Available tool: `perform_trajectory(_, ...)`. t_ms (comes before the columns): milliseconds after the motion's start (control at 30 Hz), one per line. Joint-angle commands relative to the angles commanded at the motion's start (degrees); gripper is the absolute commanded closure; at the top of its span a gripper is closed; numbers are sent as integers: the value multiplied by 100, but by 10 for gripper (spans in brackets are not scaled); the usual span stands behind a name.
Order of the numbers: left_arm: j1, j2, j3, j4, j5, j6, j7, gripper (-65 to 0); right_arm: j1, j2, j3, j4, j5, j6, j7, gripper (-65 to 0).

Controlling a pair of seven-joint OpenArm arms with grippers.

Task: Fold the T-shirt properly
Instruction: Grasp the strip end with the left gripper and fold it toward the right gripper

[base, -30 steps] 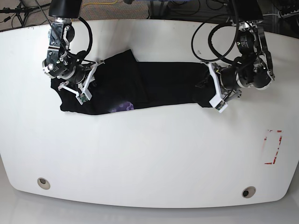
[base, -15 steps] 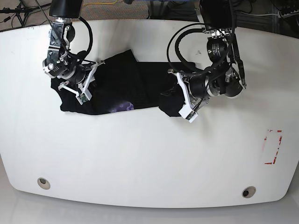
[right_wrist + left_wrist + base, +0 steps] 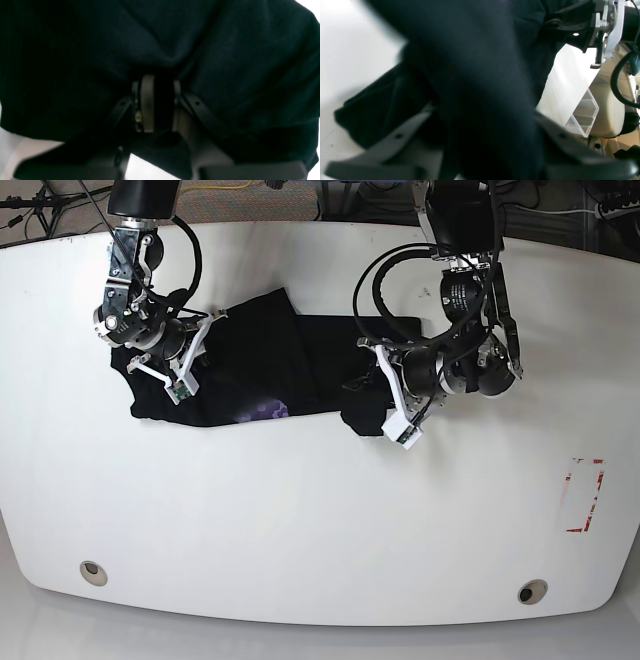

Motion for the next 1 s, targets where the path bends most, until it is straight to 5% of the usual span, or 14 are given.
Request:
perform_trajectory(100,-9,0,0,0,-18,18,0,-357,0,0,0,167,0,0,0,-94)
perform_trajectory(267,-185,0,0,9,-35,404,18,-425,-9,0,-9,237,0,0,0,-94)
perform_trajectory(667,-580,0,422,26,-1345,492,189,-435,-9,0,-9,237,-9,0,0,-94)
perform_trajectory(1000,-607,-113,35,26,-1442,484,189,-435,-70,-26,0,237,-9,0,0,-94)
